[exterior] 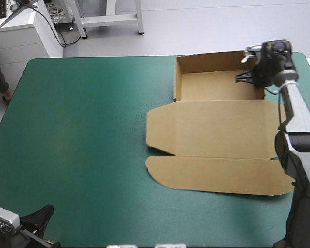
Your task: Fold the box
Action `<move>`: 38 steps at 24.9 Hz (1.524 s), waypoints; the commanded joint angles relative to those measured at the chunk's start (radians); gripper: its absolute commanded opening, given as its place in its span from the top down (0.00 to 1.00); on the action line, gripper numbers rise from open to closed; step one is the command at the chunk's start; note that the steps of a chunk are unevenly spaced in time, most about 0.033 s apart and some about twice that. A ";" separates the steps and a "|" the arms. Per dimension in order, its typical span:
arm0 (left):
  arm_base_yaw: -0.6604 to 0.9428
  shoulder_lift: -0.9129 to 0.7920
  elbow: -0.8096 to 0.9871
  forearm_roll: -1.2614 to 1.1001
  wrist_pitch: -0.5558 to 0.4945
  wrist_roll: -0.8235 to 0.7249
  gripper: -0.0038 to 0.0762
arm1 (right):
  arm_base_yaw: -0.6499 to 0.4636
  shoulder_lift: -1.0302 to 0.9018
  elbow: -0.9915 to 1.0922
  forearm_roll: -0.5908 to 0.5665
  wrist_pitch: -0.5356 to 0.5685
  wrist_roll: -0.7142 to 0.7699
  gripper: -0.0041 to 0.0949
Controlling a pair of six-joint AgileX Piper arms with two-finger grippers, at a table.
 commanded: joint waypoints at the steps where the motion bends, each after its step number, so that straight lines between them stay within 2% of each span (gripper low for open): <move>1: -0.005 0.000 -0.019 -0.006 -0.083 -0.009 0.96 | -0.137 -0.070 -0.043 -0.043 0.008 -0.013 0.98; 9: -0.005 0.000 -0.016 0.000 -0.131 -0.009 0.96 | -0.425 -0.053 -0.043 0.079 0.008 -0.013 0.98; 20: -0.005 0.000 -0.014 0.000 -0.129 -0.009 0.96 | -0.441 0.074 -0.041 0.070 0.008 -0.013 0.96; 23: -0.005 0.000 -0.014 0.000 -0.129 -0.009 0.96 | -0.441 0.074 -0.043 0.070 0.008 -0.020 0.86; 29: -0.005 0.000 -0.014 0.000 -0.129 -0.009 0.96 | -0.441 0.074 -0.043 0.092 0.008 -0.020 0.60; 34: -0.005 0.000 -0.014 0.000 -0.129 -0.009 0.96 | -0.441 0.052 -0.043 0.086 0.008 -0.031 0.33; 38: -0.005 0.000 -0.014 0.000 -0.129 -0.009 0.96 | -0.441 0.014 -0.045 0.049 0.008 -0.031 0.29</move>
